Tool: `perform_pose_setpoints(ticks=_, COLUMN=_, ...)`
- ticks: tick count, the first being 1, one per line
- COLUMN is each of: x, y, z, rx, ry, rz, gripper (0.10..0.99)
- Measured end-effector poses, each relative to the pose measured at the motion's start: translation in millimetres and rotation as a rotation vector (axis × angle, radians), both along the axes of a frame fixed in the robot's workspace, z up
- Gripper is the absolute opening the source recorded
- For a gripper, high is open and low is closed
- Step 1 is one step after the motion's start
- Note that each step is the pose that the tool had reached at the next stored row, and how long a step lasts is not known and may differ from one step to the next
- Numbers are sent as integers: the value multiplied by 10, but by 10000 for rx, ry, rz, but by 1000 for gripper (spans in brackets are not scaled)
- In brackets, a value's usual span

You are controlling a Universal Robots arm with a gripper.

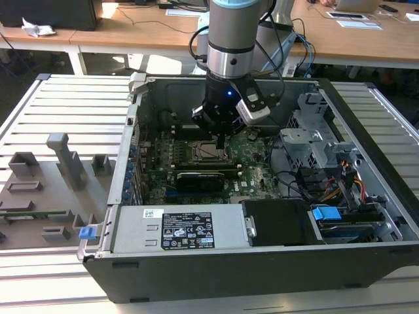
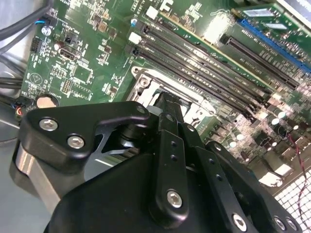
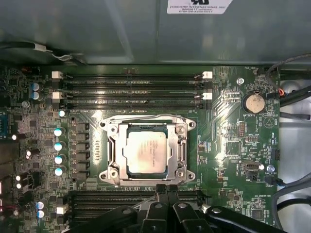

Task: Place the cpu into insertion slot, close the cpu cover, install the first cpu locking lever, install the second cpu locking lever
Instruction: 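Install the second cpu locking lever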

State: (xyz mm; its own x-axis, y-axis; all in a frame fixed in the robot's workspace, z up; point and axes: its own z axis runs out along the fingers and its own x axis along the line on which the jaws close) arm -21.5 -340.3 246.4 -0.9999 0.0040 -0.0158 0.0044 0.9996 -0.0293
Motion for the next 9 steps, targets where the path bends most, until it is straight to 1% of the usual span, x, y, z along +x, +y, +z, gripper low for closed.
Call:
perform_pose_setpoints(ticks=2, x=0, y=-12, z=0, rx=0, ry=-1, rz=-1, gripper=106)
perform_pose_setpoints(ticks=7, x=0, y=-71, z=-2, rx=0, ry=0, rz=0, gripper=106)
perform_pose_setpoints(ticks=9, x=-1, y=-86, z=-5, rx=0, ry=0, rz=0, gripper=106)
